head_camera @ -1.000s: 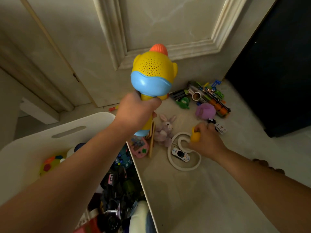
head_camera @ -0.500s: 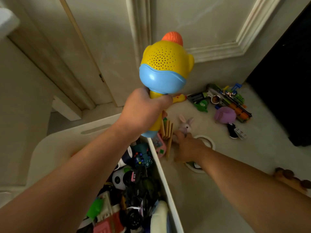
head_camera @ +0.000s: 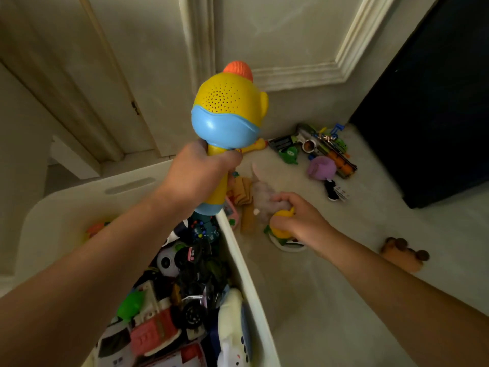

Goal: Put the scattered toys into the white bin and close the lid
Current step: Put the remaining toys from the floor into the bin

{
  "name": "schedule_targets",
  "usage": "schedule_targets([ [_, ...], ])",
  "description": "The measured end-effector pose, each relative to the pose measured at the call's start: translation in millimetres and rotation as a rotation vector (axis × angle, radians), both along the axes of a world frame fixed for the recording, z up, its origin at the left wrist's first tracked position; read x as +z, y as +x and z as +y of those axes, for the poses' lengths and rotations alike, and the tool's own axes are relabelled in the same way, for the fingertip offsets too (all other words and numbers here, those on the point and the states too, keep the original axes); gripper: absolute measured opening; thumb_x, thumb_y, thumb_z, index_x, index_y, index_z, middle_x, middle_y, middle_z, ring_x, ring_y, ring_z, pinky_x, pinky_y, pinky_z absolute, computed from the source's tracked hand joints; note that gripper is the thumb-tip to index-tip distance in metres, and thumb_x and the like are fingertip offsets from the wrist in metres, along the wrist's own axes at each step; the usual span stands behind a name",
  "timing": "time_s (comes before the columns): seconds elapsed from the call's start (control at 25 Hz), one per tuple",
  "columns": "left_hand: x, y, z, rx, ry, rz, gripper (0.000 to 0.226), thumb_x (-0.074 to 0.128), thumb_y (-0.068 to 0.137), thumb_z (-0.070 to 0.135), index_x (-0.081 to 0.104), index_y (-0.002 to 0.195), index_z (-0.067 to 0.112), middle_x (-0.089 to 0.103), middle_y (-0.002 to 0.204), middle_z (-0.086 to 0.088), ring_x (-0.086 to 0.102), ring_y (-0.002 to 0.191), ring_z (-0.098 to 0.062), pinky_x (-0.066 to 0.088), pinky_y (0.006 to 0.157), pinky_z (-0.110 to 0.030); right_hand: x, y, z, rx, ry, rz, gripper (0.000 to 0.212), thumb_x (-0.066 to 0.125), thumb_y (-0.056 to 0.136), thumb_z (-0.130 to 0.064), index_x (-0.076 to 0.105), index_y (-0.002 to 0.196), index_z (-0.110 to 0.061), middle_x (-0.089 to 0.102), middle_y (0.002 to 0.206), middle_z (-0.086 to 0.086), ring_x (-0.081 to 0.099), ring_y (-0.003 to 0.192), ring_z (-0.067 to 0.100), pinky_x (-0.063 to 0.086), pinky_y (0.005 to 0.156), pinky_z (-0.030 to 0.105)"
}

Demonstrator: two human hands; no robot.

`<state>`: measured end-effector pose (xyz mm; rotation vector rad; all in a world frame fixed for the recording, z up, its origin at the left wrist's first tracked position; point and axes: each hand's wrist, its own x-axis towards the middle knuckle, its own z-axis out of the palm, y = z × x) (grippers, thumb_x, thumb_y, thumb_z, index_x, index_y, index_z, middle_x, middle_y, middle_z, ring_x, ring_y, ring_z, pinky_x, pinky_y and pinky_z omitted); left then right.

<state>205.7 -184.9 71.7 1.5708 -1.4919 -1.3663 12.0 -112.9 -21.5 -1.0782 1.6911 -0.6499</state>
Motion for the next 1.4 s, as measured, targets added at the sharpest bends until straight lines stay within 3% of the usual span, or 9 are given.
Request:
schedule_targets([
  [0.16, 3, 14, 33, -0.022, 0.014, -0.077, 0.016, 0.065, 0.082, 0.019, 0.06, 0.069, 0.011, 0.064, 0.055, -0.003, 0.057, 0.043, -0.011, 0.044, 0.04, -0.015, 49, -1, 34, -0.055, -0.06, -0.165, 0.039, 0.06, 0.061, -0.024, 0.064, 0.096, -0.039, 0.064, 0.091, -0.002, 0.061, 0.074, 0.012, 0.049, 0.06, 0.025],
  [0.32, 17, 49, 74, -0.076, 0.068, -0.126, 0.014, 0.068, 0.082, 0.022, 0.061, 0.074, 0.012, 0.067, 0.059, -0.004, 0.059, 0.046, -0.011, 0.05, 0.054, -0.023, 101, 18, 64, 0.034, -0.18, -0.251, 0.041, 0.059, 0.061, -0.018, 0.064, 0.097, -0.037, 0.066, 0.08, -0.012, 0.061, 0.069, 0.003, 0.049, 0.059, 0.02],
  [0.44, 19, 83, 106, -0.065, 0.155, -0.115, 0.013, 0.068, 0.082, 0.02, 0.063, 0.076, 0.01, 0.068, 0.06, -0.004, 0.062, 0.051, -0.014, 0.053, 0.056, -0.025, 121, 46, 78, 0.201, -0.176, -0.269, 0.047, 0.065, 0.051, -0.027, 0.065, 0.094, -0.045, 0.065, 0.087, -0.003, 0.06, 0.075, 0.01, 0.048, 0.065, 0.029],
  [0.56, 12, 114, 128, -0.069, 0.22, -0.187, 0.01, 0.071, 0.081, 0.02, 0.066, 0.076, 0.012, 0.066, 0.061, 0.0, 0.06, 0.05, -0.008, 0.05, 0.049, -0.017, 117, 65, 86, 0.341, -0.091, -0.185, 0.047, 0.066, 0.05, -0.032, 0.064, 0.094, -0.046, 0.062, 0.09, 0.001, 0.058, 0.071, 0.007, 0.047, 0.063, 0.024],
  [0.8, -5, 153, 154, -0.18, 0.3, -0.309, 0.02, 0.071, 0.079, 0.019, 0.066, 0.099, 0.016, 0.07, 0.084, -0.006, 0.063, 0.07, -0.014, 0.053, 0.066, -0.026, 121, 91, 89, 0.796, 0.035, 0.14, 0.041, 0.063, 0.056, -0.026, 0.06, 0.091, -0.047, 0.059, 0.072, -0.019, 0.054, 0.062, -0.001, 0.047, 0.058, 0.023],
  [0.96, -16, 159, 161, -0.462, 0.385, -0.298, 0.03, 0.071, 0.08, 0.018, 0.065, 0.109, 0.019, 0.071, 0.1, -0.008, 0.069, 0.089, -0.018, 0.058, 0.081, -0.032, 139, 88, 79, 0.913, 0.163, 0.193, 0.038, 0.06, 0.055, -0.026, 0.063, 0.088, -0.044, 0.061, 0.067, -0.016, 0.055, 0.059, -0.002, 0.045, 0.054, 0.019],
  [1.12, -35, 155, 169, -0.706, 0.495, -0.517, 0.029, 0.068, 0.081, 0.027, 0.067, 0.109, 0.017, 0.071, 0.102, -0.004, 0.065, 0.089, -0.017, 0.055, 0.085, -0.03, 136, 100, 75, 1.064, 0.288, 0.278, 0.033, 0.062, 0.056, -0.032, 0.065, 0.086, -0.044, 0.064, 0.077, -0.018, 0.058, 0.069, -0.001, 0.047, 0.058, 0.019],
  [1.24, -41, 151, 170, -0.741, 0.496, -0.584, 0.026, 0.066, 0.083, 0.029, 0.068, 0.105, 0.015, 0.068, 0.093, -0.002, 0.058, 0.079, -0.014, 0.051, 0.077, -0.026, 134, 108, 77, 1.109, 0.332, 0.323, 0.028, 0.066, 0.057, -0.034, 0.065, 0.083, -0.043, 0.065, 0.085, -0.013, 0.06, 0.077, 0.003, 0.049, 0.063, 0.022],
  [1.4, -51, 150, 175, -0.712, 0.558, -0.562, 0.036, 0.07, 0.082, 0.036, 0.064, 0.114, 0.02, 0.068, 0.107, -0.004, 0.064, 0.099, -0.022, 0.053, 0.091, -0.033, 140, 107, 73, 1.111, 0.318, 0.363, 0.029, 0.061, 0.057, -0.039, 0.066, 0.085, -0.042, 0.065, 0.081, -0.015, 0.058, 0.071, -0.002, 0.045, 0.058, 0.016],
])
